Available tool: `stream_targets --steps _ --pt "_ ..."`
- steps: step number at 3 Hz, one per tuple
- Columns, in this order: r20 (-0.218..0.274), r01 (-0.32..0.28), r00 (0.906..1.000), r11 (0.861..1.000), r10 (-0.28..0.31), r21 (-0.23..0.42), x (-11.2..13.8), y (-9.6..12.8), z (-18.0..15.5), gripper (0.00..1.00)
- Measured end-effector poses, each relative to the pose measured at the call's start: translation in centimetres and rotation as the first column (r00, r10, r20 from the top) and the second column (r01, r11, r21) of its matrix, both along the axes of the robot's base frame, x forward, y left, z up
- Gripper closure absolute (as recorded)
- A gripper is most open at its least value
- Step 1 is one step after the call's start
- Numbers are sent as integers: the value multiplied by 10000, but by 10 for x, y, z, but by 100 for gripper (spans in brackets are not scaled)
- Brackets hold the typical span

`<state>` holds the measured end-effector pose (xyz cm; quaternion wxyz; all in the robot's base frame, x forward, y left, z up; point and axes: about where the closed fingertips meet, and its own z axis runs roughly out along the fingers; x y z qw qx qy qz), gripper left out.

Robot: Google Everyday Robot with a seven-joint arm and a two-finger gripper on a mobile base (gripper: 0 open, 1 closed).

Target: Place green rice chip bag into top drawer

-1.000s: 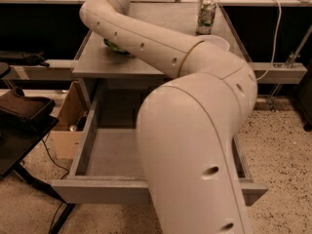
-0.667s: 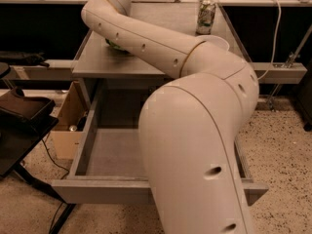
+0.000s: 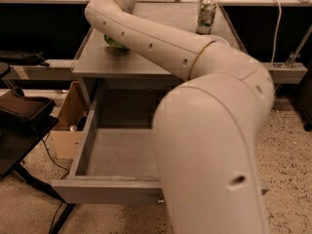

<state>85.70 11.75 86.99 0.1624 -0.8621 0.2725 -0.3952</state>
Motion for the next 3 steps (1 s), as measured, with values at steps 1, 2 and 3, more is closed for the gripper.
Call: stream_targets --steps 1,2,3 --pt "967 167 9948 9895 -308 1433 -28 -31 49 100" --pt "2217 -132 9736 9555 -548 2945 -87 -63 120 100" --pt "2744 -769 9597 8833 -601 4624 -177 -71 174 100"
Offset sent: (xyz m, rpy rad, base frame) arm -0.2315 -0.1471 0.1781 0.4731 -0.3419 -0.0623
